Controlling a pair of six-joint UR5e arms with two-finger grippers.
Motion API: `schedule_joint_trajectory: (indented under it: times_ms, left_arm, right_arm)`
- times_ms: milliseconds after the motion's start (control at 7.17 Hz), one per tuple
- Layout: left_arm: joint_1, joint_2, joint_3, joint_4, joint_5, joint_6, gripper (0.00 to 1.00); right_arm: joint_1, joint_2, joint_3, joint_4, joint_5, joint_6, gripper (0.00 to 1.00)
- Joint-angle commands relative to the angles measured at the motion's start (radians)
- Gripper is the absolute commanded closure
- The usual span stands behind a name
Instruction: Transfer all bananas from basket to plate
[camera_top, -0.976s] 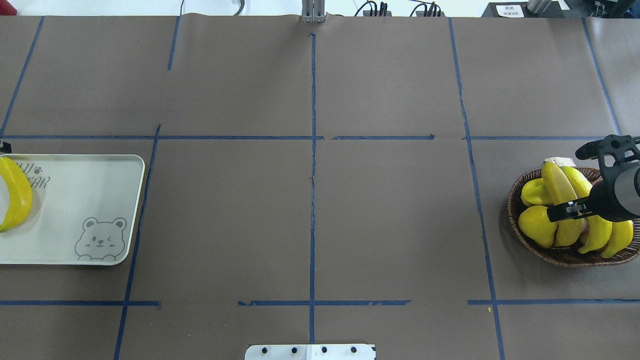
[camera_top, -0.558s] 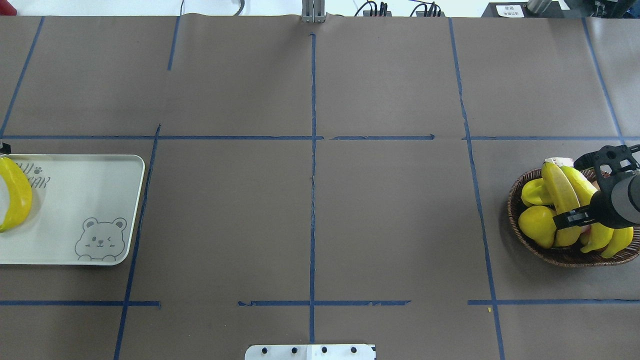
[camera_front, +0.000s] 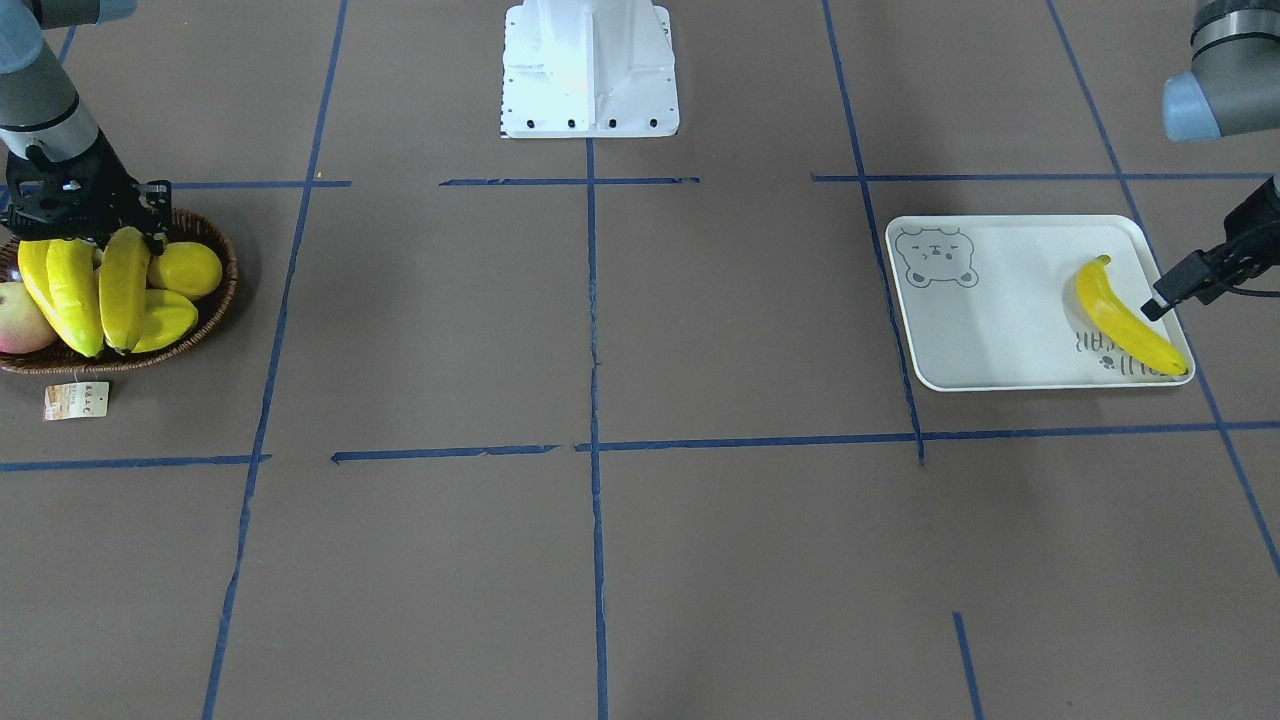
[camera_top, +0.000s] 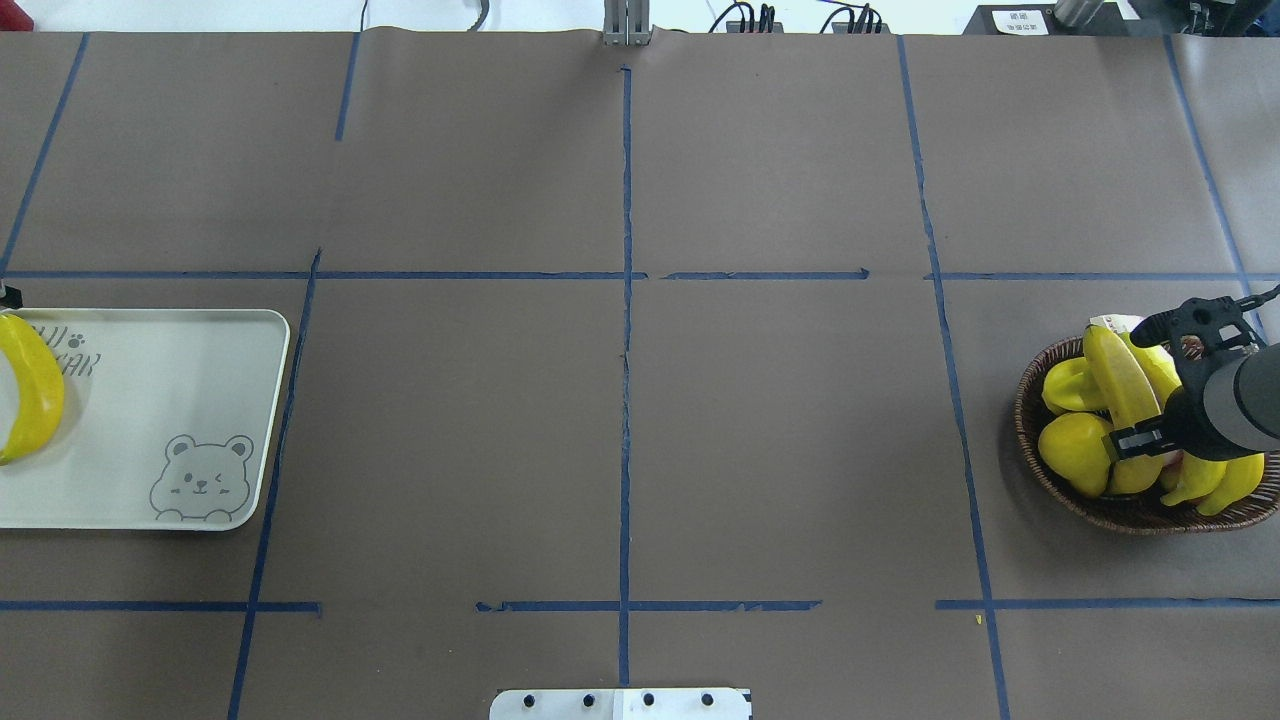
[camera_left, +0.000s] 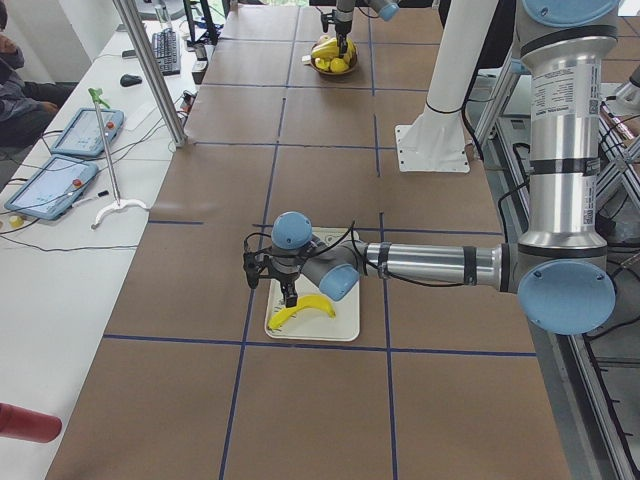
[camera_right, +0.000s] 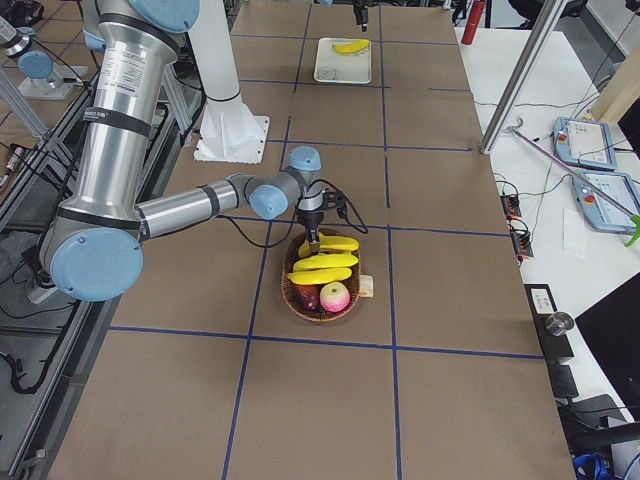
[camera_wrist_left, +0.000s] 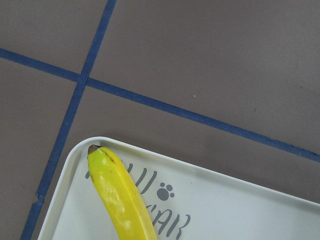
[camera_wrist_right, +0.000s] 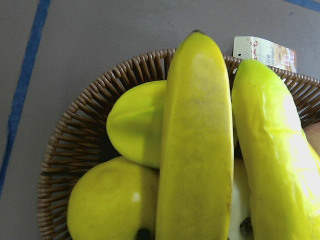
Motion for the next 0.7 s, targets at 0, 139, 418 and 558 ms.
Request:
schedule_joint_trajectory:
  times_ms: [0,139,418,558]
  left_arm:
    - [0.0,-0.002,0.0,0.0,0.0,0.0,0.0]
    - [0.0,-0.002,-0.002,0.0,0.0,-0.002,0.0]
    - [0.002,-0.003,-0.002,0.0,0.0,-0.002,0.0]
    - [0.0,-0.003,-0.006,0.0,0.0,-0.003,0.0]
  right_arm:
    - [-0.003,0.0,-0.007,0.003,0.0,-0.002,0.7]
    - [0.0,0.0,0.004,0.007,0.001,-0.002,0.85]
    - [0.026,-0.012,0.066,-0.002,0.017,-0.003,0.96]
    - [0.067,-0.017,0.111,-0.02,0.059,-0.005,0.96]
